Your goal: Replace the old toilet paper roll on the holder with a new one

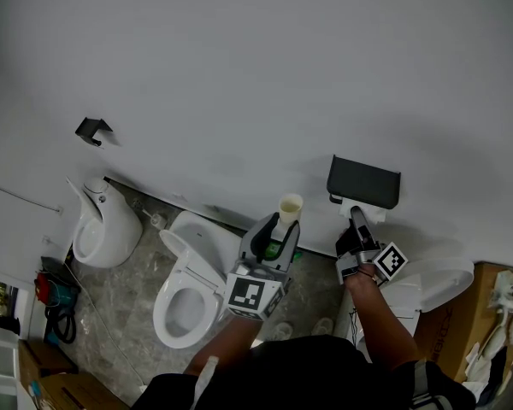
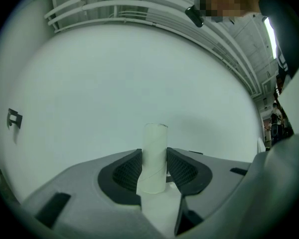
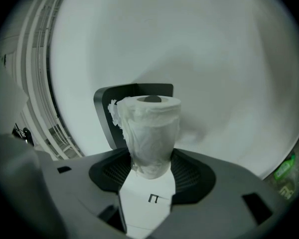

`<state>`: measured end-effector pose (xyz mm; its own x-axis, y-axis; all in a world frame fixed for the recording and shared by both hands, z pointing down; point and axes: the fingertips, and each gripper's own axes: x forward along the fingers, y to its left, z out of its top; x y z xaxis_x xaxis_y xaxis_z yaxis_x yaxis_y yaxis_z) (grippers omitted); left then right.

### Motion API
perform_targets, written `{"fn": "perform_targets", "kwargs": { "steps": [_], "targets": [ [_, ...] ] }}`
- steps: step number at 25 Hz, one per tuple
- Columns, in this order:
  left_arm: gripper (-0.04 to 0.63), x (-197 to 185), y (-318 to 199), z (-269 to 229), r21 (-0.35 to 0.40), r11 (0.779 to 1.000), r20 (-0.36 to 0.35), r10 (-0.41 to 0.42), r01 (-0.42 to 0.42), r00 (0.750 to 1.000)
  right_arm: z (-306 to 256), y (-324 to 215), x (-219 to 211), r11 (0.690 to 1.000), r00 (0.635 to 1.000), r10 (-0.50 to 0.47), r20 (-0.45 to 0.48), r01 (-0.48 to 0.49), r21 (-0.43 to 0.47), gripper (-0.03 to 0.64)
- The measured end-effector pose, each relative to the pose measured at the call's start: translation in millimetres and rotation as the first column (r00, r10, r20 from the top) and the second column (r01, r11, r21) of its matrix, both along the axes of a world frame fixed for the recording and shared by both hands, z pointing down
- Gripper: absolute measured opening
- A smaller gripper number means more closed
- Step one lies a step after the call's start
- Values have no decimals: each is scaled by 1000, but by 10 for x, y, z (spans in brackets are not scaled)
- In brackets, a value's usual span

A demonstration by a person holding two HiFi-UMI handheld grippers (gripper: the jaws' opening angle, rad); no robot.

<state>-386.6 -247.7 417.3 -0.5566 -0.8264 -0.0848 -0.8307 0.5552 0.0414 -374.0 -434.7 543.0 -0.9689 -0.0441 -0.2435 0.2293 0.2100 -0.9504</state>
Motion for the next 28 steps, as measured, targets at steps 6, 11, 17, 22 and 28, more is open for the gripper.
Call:
{"fn": "perform_targets", "kwargs": {
  "steps": [6,11,17,22,28],
  "targets": [
    [153,-18,177,72,-10,999,-12,-33,33,999,49,100,-77,1000,1000,-4,8,5,-31,239],
    [153,-32,248,99,-16,999,-24,-38,38,999,57,120,-102,1000,1000,13,3,-13,5,245],
    [153,-33,229,94,-38,999,-23,-31,30,999,37,176,-46,998,1000,11,-8,-11,62,317],
    [153,-21,214,128,-59,998,-32,-23,21,999,-7,256,120,991,1000,7,-10,-5,132,331],
    [153,9,159,124,-45,999,-39,13,-14,999,-96,328,420,892,994,51,-95,-2,451,334]
  ]
}}
